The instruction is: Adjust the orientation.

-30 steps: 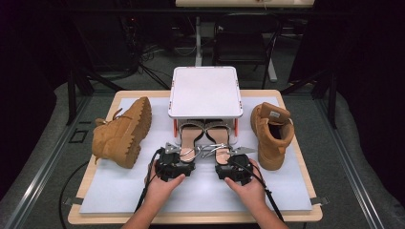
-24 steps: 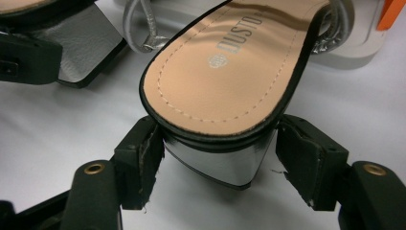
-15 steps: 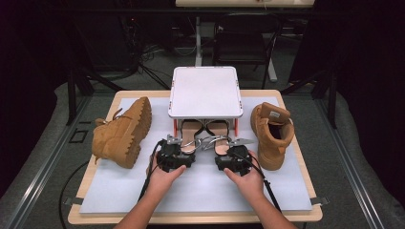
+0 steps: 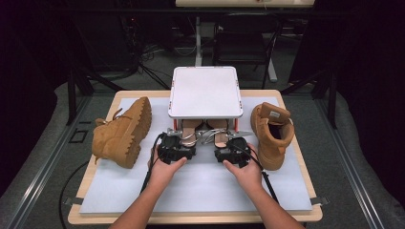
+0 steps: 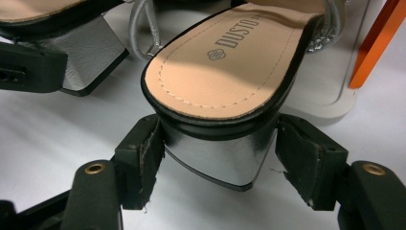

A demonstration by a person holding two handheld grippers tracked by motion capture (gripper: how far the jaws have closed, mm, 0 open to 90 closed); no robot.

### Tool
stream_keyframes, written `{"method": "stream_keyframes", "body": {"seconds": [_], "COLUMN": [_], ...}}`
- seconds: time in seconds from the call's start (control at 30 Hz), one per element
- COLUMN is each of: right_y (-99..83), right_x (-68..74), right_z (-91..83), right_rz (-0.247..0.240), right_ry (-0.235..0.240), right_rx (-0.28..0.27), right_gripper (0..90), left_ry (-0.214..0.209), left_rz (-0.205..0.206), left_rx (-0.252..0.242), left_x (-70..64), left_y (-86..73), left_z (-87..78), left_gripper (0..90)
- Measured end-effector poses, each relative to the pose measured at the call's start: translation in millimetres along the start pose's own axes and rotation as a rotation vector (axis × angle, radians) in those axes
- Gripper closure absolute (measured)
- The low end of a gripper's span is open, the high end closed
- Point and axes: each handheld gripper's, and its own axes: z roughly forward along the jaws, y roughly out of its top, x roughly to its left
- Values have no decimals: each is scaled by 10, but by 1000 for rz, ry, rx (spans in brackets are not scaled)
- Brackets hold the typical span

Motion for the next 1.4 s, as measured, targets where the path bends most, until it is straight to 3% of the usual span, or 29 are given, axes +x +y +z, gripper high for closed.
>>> {"method": "stream_keyframes", "body": {"seconds": [0.47,0.83,1.17,1.4], "right_y": [88,38,20,7], "right_x": [-86,-73,-63,-54], "right_z": [135,220,215,110], "right_rz": [8,-10,24,44], "right_ry": [5,-18,-16,-15], "right_rx": [10,22,8,4], "right_gripper": [340,339,350,395], "left_ry": [-2,17,23,41], "left_rz": [-14,17,-14,-8], "left_rx": [-13,16,1,-11], "left_x": [89,86,76,49], "left_y": [83,35,-4,-35], "left_z": [131,196,207,114], "left_gripper": [354,354,355,370]}}
